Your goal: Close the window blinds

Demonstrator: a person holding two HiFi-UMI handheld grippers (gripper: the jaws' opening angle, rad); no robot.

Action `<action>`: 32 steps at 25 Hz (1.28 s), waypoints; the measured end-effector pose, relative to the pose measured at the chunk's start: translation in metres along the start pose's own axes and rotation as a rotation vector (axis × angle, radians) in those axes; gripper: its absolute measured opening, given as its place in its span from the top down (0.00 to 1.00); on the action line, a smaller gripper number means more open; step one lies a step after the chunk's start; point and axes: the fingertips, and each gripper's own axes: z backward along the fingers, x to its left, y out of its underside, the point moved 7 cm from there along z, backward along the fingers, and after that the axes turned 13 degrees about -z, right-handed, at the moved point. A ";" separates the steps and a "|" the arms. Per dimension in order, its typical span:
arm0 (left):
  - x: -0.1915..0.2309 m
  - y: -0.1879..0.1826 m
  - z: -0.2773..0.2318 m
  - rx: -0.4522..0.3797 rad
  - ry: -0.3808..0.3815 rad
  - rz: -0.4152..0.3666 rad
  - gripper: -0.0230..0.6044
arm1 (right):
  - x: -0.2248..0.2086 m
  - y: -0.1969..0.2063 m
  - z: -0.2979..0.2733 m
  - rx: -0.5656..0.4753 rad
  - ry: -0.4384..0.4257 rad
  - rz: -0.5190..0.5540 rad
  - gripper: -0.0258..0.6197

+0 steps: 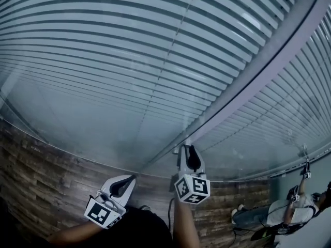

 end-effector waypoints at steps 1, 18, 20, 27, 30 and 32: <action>0.001 0.000 -0.001 0.004 -0.004 0.005 0.97 | -0.001 -0.002 -0.001 0.008 0.001 0.028 0.77; -0.007 0.000 -0.019 0.034 0.108 0.003 0.97 | 0.015 -0.005 -0.004 0.119 0.073 0.693 0.76; -0.008 -0.003 -0.021 0.034 0.108 0.001 0.97 | 0.014 -0.003 -0.002 0.131 0.062 0.637 0.74; -0.005 0.002 -0.015 0.027 0.089 0.008 0.97 | 0.012 -0.004 0.002 0.028 0.007 0.203 0.66; -0.005 0.006 -0.011 0.028 0.077 0.014 0.97 | 0.006 -0.001 0.002 -0.034 0.001 -0.021 0.67; -0.004 0.007 -0.010 0.036 0.068 0.008 0.97 | 0.004 -0.001 0.001 -0.057 0.014 -0.100 0.69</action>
